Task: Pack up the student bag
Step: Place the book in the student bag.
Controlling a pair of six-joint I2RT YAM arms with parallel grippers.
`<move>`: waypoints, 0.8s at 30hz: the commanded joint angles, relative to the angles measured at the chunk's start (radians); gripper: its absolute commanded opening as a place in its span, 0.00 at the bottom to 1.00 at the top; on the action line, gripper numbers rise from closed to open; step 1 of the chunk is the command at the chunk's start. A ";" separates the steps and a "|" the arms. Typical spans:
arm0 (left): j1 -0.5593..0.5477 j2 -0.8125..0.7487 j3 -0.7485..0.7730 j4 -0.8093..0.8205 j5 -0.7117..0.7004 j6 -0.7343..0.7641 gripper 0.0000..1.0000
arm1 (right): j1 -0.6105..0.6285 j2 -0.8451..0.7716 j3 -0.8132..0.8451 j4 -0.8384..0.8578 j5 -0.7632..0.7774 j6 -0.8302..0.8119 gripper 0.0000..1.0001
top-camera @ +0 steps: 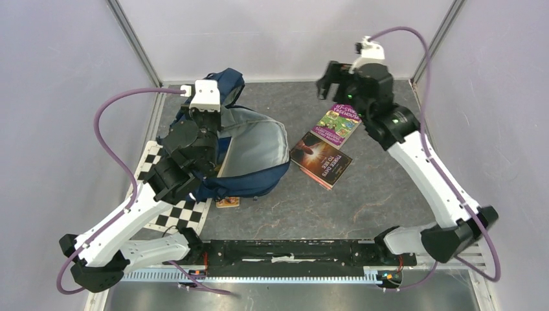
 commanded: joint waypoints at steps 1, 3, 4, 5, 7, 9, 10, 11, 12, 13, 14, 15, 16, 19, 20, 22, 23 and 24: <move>0.011 -0.046 0.069 0.212 -0.008 0.020 0.02 | -0.134 -0.031 -0.146 -0.086 0.001 -0.110 0.98; 0.012 -0.053 0.073 0.199 -0.016 0.012 0.02 | -0.190 -0.012 -0.204 -0.091 -0.023 -0.138 0.98; 0.012 -0.057 0.075 0.192 -0.021 0.010 0.02 | -0.215 -0.004 -0.230 -0.079 -0.041 -0.162 0.98; 0.012 -0.060 0.077 0.184 -0.028 0.009 0.02 | -0.229 0.003 -0.263 -0.062 -0.067 -0.205 0.98; 0.012 -0.067 0.082 0.158 -0.035 0.003 0.02 | -0.253 0.018 -0.318 -0.009 -0.155 -0.307 0.98; 0.012 -0.075 0.079 0.134 -0.048 -0.010 0.02 | -0.257 0.041 -0.361 0.029 -0.257 -0.415 0.98; 0.012 -0.080 0.074 0.129 -0.055 -0.022 0.02 | -0.258 0.057 -0.370 0.028 -0.290 -0.460 0.98; 0.014 -0.086 0.071 0.125 -0.059 -0.033 0.02 | -0.260 0.080 -0.374 0.017 -0.294 -0.473 0.97; 0.014 -0.089 0.067 0.122 -0.060 -0.046 0.02 | -0.263 0.103 -0.380 0.009 -0.288 -0.474 0.97; 0.014 -0.093 0.065 0.118 -0.060 -0.053 0.02 | -0.268 0.121 -0.395 0.010 -0.271 -0.455 0.96; 0.014 -0.093 0.065 0.114 -0.062 -0.060 0.02 | -0.280 0.141 -0.408 0.013 -0.259 -0.420 0.96; 0.014 -0.093 0.065 0.110 -0.064 -0.064 0.02 | -0.295 0.159 -0.417 0.015 -0.266 -0.363 0.96; 0.014 -0.093 0.066 0.104 -0.063 -0.065 0.02 | -0.313 0.180 -0.423 0.020 -0.274 -0.318 0.95; 0.014 -0.092 0.072 0.089 -0.061 -0.069 0.02 | -0.341 0.226 -0.440 0.032 -0.207 -0.134 0.92; 0.014 -0.093 0.073 0.087 -0.060 -0.070 0.02 | -0.344 0.233 -0.444 0.040 -0.183 -0.073 0.92; 0.014 -0.093 0.074 0.080 -0.056 -0.078 0.02 | -0.349 0.241 -0.466 0.079 -0.167 0.018 0.92; 0.014 -0.093 0.073 0.078 -0.055 -0.078 0.02 | -0.351 0.243 -0.480 0.114 -0.172 0.051 0.92; 0.014 -0.093 0.073 0.075 -0.054 -0.079 0.02 | -0.352 0.247 -0.491 0.138 -0.171 0.077 0.92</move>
